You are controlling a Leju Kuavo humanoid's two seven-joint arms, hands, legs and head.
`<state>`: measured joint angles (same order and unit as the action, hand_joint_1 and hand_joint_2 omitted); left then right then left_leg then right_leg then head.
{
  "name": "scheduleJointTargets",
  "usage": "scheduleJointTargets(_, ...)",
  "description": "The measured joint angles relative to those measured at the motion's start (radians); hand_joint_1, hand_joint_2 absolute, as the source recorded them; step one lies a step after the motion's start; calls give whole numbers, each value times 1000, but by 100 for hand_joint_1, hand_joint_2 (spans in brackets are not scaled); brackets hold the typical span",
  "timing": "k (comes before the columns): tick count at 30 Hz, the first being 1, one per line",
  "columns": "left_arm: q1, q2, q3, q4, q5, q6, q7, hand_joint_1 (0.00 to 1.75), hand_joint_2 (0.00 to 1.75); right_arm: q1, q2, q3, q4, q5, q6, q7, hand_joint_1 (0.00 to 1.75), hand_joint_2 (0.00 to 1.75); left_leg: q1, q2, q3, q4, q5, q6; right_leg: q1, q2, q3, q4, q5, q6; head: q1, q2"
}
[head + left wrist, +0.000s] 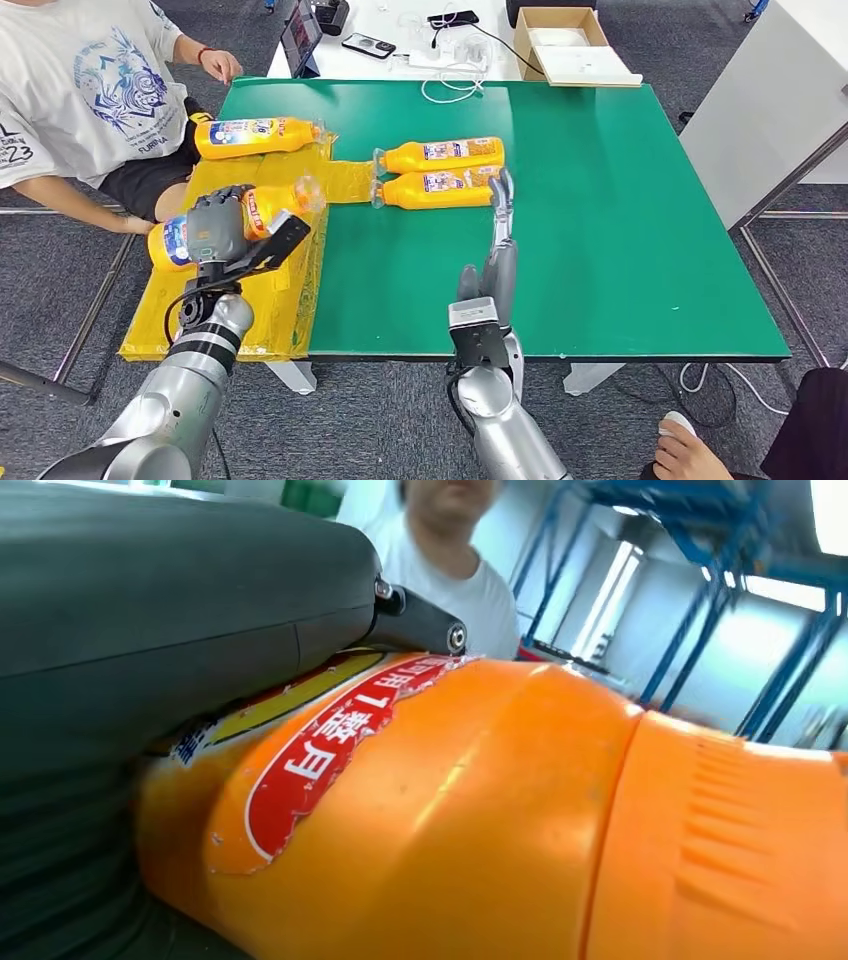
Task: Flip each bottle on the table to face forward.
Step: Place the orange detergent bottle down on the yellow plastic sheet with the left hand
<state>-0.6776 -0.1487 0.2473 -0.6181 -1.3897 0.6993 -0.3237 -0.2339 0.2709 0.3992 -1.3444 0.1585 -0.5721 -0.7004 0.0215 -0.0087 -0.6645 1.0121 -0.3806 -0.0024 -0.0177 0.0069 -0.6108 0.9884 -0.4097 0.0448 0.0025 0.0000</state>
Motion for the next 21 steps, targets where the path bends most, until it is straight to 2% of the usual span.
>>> scheduleJointTargets(3,-2,26,-19,43,-136,0,94,175,175,6,-9,6,-39,-16,-21,0,0,0,0,1,0,0,0,0,0,0,0,0,0,0,0,0)
scheduleJointTargets(7,-11,58,-65,122,-169,-1,156,175,175,10,-18,8,-77,-24,-36,0,0,0,0,0,0,0,0,0,0,0,-1,0,0,0,0,0)
scheduleJointTargets(13,-22,88,-99,232,-161,-83,160,175,175,13,-22,7,-90,-40,-10,0,0,0,0,0,0,0,0,0,0,0,0,0,0,0,0,0)
scheduleJointTargets(21,-25,110,-144,280,-152,-137,163,175,175,13,-22,5,-68,-49,19,0,0,0,0,0,0,0,0,0,0,0,1,0,0,0,0,0)
